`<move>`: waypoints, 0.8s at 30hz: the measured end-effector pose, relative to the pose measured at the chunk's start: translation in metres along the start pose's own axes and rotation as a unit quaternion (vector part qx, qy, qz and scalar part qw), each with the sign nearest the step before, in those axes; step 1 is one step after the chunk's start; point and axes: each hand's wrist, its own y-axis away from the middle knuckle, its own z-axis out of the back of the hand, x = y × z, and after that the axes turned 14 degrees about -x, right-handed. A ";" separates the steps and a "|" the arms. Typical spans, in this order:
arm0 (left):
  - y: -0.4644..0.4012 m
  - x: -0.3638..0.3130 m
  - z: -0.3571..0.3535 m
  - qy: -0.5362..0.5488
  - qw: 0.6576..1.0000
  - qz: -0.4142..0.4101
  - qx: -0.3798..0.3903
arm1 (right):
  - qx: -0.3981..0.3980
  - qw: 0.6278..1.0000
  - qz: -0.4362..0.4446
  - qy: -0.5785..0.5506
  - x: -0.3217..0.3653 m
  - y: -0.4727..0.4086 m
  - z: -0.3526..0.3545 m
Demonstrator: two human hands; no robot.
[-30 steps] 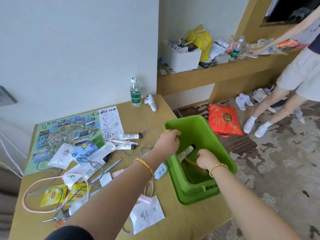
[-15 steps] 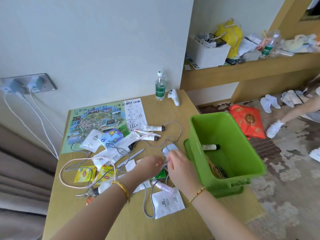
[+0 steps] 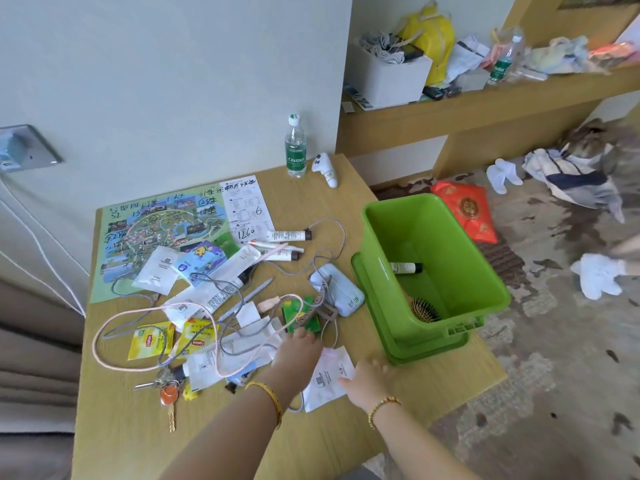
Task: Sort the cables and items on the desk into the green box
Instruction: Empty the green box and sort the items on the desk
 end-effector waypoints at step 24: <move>-0.069 -0.003 0.160 0.491 0.806 0.249 -0.219 | -0.453 0.815 0.116 -0.343 0.015 0.004 0.192</move>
